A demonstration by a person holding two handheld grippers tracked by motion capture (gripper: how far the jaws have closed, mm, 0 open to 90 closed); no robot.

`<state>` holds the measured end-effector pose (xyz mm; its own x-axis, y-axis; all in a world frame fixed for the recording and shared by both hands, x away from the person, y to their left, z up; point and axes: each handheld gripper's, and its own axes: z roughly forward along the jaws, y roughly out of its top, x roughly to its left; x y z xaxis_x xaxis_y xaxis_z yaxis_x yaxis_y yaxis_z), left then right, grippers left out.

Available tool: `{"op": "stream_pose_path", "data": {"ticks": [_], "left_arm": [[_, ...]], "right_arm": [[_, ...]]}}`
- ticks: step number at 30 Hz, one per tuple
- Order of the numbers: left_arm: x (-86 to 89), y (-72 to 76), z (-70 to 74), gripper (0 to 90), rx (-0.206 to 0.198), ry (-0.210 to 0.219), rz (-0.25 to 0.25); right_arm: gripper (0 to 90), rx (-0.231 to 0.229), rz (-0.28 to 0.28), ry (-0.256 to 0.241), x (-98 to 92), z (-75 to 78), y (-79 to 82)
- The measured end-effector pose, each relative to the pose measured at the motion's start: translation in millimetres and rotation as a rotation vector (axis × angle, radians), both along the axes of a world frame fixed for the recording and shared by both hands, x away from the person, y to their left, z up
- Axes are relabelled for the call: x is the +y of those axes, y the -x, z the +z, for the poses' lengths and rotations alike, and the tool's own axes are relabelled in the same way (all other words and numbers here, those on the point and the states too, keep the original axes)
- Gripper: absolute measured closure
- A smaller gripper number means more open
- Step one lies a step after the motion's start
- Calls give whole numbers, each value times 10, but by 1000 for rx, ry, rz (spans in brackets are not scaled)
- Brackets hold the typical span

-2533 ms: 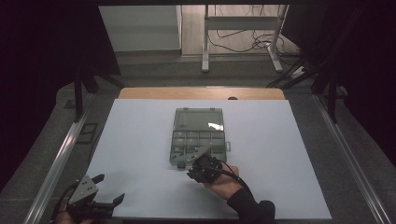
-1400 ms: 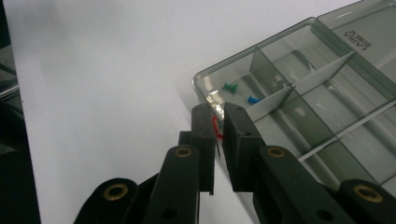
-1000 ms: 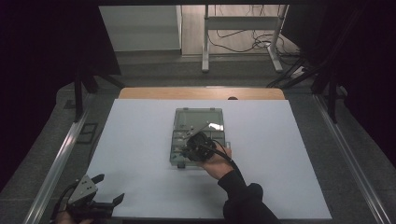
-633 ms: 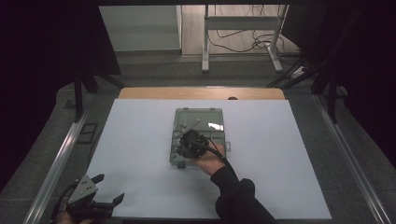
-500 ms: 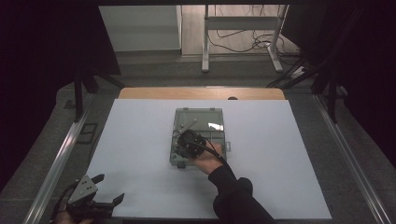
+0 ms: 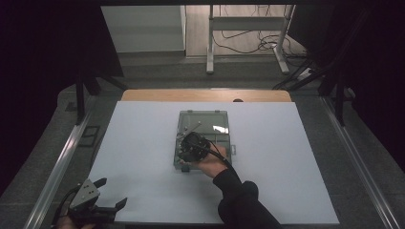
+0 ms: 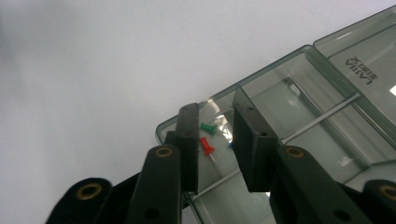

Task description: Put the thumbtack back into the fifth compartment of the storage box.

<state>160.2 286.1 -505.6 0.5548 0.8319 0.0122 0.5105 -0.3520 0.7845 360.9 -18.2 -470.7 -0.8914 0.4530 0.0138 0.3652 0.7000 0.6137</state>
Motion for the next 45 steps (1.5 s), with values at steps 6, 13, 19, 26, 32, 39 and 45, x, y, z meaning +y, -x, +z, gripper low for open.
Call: {"op": "stream_pose_path", "data": {"ticks": [6, 13, 19, 26, 32, 39, 45], "left_arm": [[2, -1, 0, 28, 1, 3, 1], [2, -1, 0, 28, 1, 1, 1], [0, -1, 0, 28, 1, 1, 1], [3, -3, 0, 28, 2, 2, 1], [2, -2, 0, 28, 1, 2, 1], [0, -1, 0, 28, 1, 1, 1], [0, 0, 1, 28, 0, 3, 1]], "right_arm": [[626, 1, 2, -9, -37, 24, 28], [542, -1, 8, -14, -105, 48, 62], [484, 1, 2, -27, -181, 60, 99], [403, -11, 1, -27, -259, 50, 150], [352, -26, -1, -32, -333, 64, 184], [302, -39, -5, -31, -411, 88, 234], [265, -48, -2, -28, -447, 85, 280]]}}
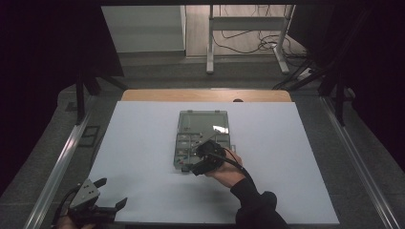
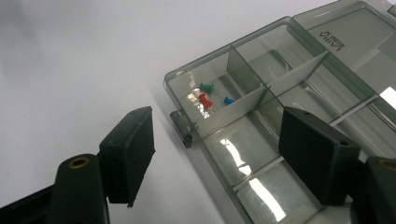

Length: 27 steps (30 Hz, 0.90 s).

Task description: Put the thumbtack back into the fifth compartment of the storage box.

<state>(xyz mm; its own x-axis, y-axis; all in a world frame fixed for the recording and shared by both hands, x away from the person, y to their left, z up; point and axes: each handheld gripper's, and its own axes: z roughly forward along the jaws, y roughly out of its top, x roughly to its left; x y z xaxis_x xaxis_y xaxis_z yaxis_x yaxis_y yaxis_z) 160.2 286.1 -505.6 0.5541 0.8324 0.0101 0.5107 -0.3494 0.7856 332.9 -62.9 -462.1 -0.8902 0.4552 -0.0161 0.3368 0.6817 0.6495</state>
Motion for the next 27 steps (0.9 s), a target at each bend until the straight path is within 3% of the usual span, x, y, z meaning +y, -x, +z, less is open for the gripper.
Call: {"op": "stream_pose_path", "data": {"ticks": [10, 27], "left_arm": [[1, 1, 1, 28, 0, 1, -1], [2, 2, 2, 28, -1, 2, -2]], "right_arm": [[225, -22, -17, -12, -113, 12, 87], [69, -44, -51, -3, -334, -6, 197]]}}
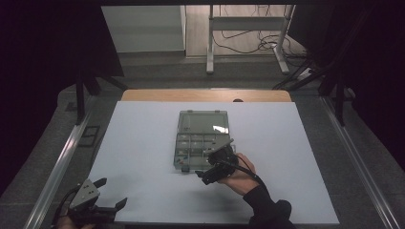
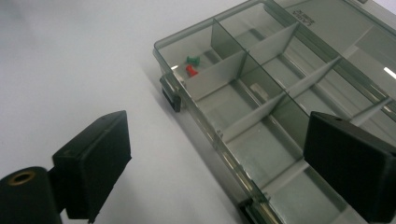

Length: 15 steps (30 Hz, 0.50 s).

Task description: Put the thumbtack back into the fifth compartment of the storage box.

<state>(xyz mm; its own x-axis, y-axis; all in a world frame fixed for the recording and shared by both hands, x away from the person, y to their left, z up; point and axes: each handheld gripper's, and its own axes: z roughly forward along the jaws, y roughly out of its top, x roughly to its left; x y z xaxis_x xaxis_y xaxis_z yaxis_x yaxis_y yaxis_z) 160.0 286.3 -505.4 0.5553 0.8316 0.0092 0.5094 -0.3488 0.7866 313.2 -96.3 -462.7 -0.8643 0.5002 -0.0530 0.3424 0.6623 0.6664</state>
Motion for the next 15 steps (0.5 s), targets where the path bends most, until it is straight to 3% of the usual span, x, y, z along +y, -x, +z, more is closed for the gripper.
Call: {"op": "stream_pose_path", "data": {"ticks": [6, 15], "left_arm": [[-1, -1, 0, 28, -1, -3, -1], [-4, -1, 0, 28, -2, -4, -1]], "right_arm": [[41, -13, -15, 12, -66, -1, 52], [6, -11, -25, -11, -180, 34, 130]]}}
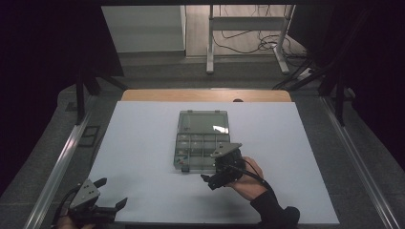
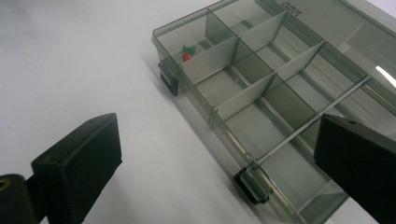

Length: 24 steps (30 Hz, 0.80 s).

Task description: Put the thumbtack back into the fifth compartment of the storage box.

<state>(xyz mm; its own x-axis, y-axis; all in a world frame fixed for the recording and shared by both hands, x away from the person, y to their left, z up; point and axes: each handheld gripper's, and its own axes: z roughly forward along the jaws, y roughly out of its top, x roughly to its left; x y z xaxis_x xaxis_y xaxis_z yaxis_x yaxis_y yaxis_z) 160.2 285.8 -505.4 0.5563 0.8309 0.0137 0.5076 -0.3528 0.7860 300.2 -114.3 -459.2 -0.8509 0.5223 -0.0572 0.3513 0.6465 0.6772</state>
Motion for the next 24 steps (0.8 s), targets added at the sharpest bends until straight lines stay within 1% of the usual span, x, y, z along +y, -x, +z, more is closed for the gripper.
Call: {"op": "stream_pose_path", "data": {"ticks": [3, 9, 15, 19, 24], "left_arm": [[1, 0, 0, 29, 0, 1, 0], [1, -1, 1, 29, 1, 1, 0], [10, 0, 2, 27, 0, 12, 1], [17, 0, 2, 27, 0, 18, 1], [9, 2, 2, 27, -2, 13, -4]], "right_arm": [[1, -2, -3, -2, -45, 9, 22], [0, -11, -27, -4, -139, 19, 75], [0, -8, -51, -29, -254, 26, 129], [0, -20, -72, -44, -359, 39, 170], [0, -31, -103, -59, -487, 46, 233]]}}
